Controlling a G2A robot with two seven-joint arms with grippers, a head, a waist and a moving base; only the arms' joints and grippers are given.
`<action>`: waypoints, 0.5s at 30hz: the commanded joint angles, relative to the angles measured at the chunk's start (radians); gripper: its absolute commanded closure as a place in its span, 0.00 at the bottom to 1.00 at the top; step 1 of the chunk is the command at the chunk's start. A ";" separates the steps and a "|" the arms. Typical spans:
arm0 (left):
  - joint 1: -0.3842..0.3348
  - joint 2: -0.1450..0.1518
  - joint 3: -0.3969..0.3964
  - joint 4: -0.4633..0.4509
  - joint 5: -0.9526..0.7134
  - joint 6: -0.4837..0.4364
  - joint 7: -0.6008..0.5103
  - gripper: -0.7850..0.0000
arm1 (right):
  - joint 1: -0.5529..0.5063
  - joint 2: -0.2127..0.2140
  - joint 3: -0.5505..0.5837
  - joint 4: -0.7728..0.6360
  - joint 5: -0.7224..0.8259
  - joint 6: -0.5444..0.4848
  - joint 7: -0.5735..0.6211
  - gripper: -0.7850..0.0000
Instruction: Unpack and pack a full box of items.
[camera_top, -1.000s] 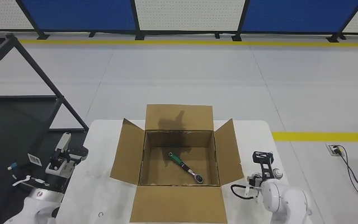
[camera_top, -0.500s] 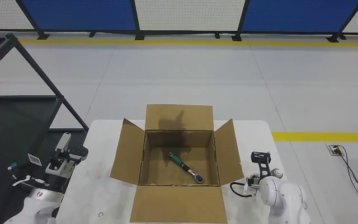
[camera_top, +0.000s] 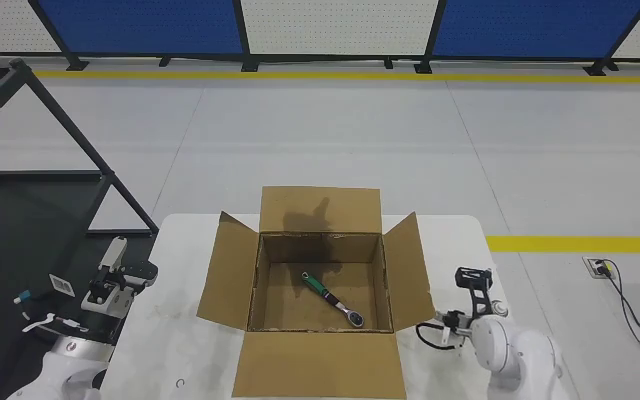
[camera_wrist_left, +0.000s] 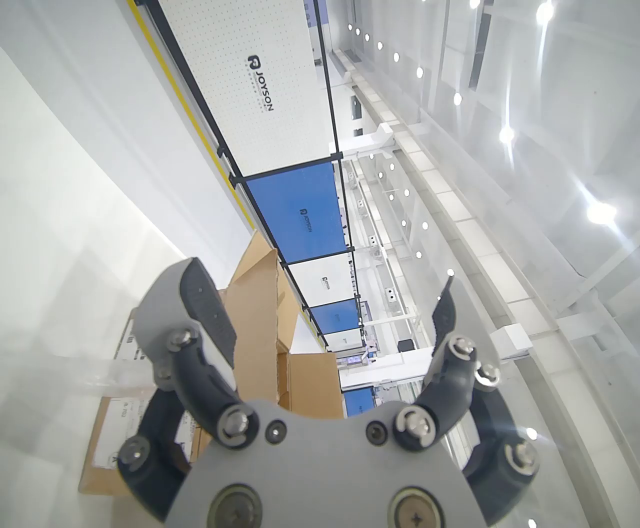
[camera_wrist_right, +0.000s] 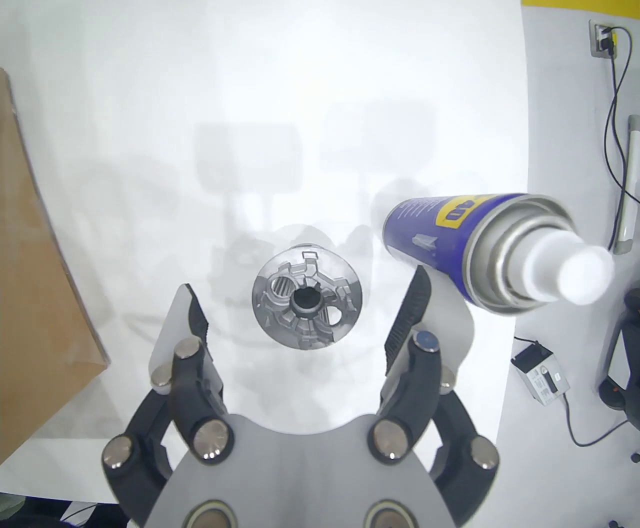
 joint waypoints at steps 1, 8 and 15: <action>0.000 0.000 0.000 0.000 0.000 0.000 0.000 0.00 | -0.026 0.002 0.018 -0.081 0.020 0.005 -0.004 0.03; 0.000 0.000 0.000 0.000 0.000 0.000 0.000 0.00 | -0.140 0.009 0.088 -0.394 0.155 -0.025 0.021 0.00; 0.000 0.000 0.000 0.000 0.000 0.000 0.000 0.00 | -0.211 0.016 0.145 -0.572 0.365 -0.081 -0.012 0.00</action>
